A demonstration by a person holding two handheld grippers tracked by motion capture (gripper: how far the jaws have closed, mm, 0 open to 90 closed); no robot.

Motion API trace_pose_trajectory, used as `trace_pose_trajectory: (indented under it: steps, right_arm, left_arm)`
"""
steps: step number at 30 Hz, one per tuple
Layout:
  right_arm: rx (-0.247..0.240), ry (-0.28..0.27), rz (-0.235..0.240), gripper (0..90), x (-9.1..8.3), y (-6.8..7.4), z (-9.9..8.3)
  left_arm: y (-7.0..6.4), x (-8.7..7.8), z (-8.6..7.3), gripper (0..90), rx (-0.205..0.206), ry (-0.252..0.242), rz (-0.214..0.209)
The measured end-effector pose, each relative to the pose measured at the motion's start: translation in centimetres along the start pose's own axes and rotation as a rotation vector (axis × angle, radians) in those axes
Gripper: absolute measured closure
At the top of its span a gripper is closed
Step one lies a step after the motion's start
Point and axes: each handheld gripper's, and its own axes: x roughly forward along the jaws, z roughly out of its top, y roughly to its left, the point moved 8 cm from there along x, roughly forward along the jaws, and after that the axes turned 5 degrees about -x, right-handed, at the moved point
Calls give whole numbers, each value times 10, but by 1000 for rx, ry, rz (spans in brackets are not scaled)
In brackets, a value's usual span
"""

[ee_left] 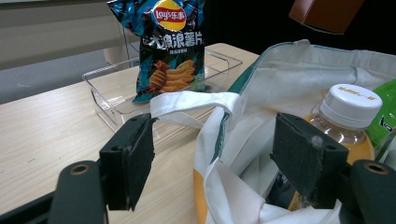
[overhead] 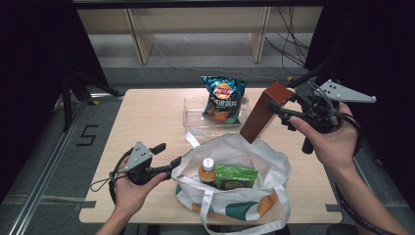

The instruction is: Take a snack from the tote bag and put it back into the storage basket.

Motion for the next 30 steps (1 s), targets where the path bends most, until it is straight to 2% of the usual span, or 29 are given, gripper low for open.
trace_pose_trajectory:
  steps: [2,5,6,8,9,11,13,14,17,18,25,26,27,30]
  right_arm:
    - [-9,-1,-10,392,1,-2,0]
    - [10,0,-16,392,3,-4,0]
    - [-10,-4,-6,392,3,-5,1]
    - [17,-3,-18,392,4,-5,2]
    - [-2,-11,-20,393,5,-7,3]
    - [17,-12,-24,393,5,-7,4]
    - [3,-15,-25,393,6,-9,5]
    - [20,-18,-37,392,7,-9,6]
    - [6,-17,-35,392,8,-11,8]
    - [18,-22,-43,393,9,-11,9]
    - [4,-18,-55,392,14,-16,9]
    - [19,-17,-52,392,15,-15,9]
    - [4,-20,-56,392,15,-17,9]
    - [13,-15,-58,392,17,-18,9]
  left_arm:
    - [0,0,0,291,0,0,0]
    - [0,0,0,291,1,1,0]
    - [0,0,0,291,2,0,0]
    - [0,0,0,291,0,0,0]
    - [0,0,0,291,0,0,0]
    - [0,0,0,292,-3,0,-1]
    - [0,0,0,291,-1,0,-2]
    - [0,0,0,291,-1,0,-2]
    - [0,0,0,291,-1,-1,0]
    - [0,0,0,291,0,0,0]
    - [0,0,0,291,-1,-1,-1]
    - [1,0,0,291,-1,0,-1]
    - [1,0,0,291,-1,0,-1]
    - [0,0,0,291,-2,0,-1]
